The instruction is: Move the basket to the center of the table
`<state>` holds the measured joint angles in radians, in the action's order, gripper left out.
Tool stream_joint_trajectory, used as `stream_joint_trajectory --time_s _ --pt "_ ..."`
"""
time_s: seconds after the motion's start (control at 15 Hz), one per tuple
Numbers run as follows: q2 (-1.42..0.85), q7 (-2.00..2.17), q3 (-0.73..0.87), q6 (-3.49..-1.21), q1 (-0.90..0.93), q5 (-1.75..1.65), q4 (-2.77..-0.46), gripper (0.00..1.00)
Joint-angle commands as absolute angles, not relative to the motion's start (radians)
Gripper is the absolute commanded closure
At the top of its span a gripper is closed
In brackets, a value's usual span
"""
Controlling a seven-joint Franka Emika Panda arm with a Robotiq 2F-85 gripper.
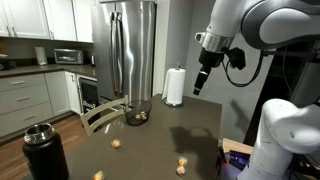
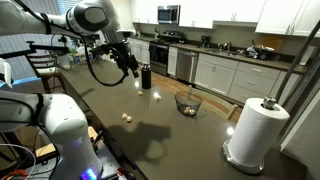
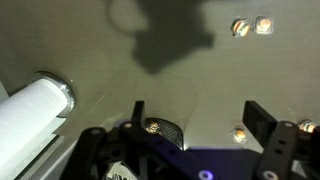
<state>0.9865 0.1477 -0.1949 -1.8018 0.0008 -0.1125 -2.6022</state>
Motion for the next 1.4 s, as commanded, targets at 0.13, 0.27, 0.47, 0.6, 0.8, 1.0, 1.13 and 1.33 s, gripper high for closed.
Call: stream_joint_trajectory --time_s 0.13,0.27,0.47,0.6,0.8,1.0,1.13,1.33 --pt "0.983 0.158 -0.185 -1.798 0.016 -0.123 -2.599 0.00" --pt "0.983 0.158 -0.185 -1.798 0.016 -0.123 -2.599 0.00" --pt "0.983 0.158 -0.185 -1.798 0.016 -0.123 -2.599 0.00" --pt "0.983 0.158 -0.185 -1.798 0.016 -0.123 -2.599 0.00" --pt "0.983 0.158 -0.185 -1.798 0.016 -0.123 -2.599 0.00" --pt "0.983 0.158 -0.185 -1.798 0.016 -0.123 -2.599 0.00" --pt "0.967 0.167 -0.190 -1.817 0.016 -0.119 -2.597 0.00" --pt "0.933 0.179 -0.199 -1.895 0.013 -0.121 -2.592 0.00"
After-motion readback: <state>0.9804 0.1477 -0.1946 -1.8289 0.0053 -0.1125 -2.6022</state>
